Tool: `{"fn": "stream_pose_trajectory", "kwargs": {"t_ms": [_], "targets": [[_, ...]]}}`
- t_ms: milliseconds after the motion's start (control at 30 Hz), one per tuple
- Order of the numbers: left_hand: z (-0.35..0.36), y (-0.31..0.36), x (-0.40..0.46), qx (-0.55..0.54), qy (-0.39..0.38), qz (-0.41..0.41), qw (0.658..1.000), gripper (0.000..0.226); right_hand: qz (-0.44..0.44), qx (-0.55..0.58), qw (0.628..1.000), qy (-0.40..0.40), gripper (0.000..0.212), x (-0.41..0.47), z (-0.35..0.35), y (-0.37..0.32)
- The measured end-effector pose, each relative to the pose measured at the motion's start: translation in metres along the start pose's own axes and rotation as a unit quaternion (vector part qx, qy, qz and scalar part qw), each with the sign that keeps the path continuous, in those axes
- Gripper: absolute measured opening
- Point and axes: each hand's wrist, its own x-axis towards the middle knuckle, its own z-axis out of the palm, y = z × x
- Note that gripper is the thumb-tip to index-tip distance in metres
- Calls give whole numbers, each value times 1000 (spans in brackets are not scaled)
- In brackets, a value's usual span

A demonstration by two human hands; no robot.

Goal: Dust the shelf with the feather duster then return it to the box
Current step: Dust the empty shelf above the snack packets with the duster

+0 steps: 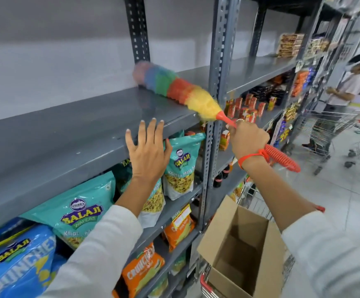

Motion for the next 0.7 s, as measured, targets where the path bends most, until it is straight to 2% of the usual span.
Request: {"fn": "stream_pose_trajectory", "kwargs": {"t_ms": [100, 233, 300, 367, 467, 567, 700], "targets": [[-1, 14, -14, -22, -14, 29, 999, 48, 2, -10, 1000, -10, 31, -28, 17, 3], [3, 42, -47, -87, -70, 68, 991, 55, 58, 20, 992, -109, 26, -86, 47, 18], [7, 57, -71, -109, -126, 93, 982, 61, 101, 46, 978, -179, 22, -124, 67, 34], [13, 70, -99, -128, -185, 131, 966, 64, 146, 69, 956, -245, 21, -167, 88, 53], [23, 87, -148, -162, -270, 184, 931, 67, 213, 88, 929, -290, 22, -239, 113, 85], [30, 104, -191, -211, -345, 195, 894, 70, 269, 99, 907, -308, 21, -305, 126, 110], [33, 120, -241, -231, -414, 206, 856, 72, 324, 60, 868, -372, 21, -376, 136, 138]]}}
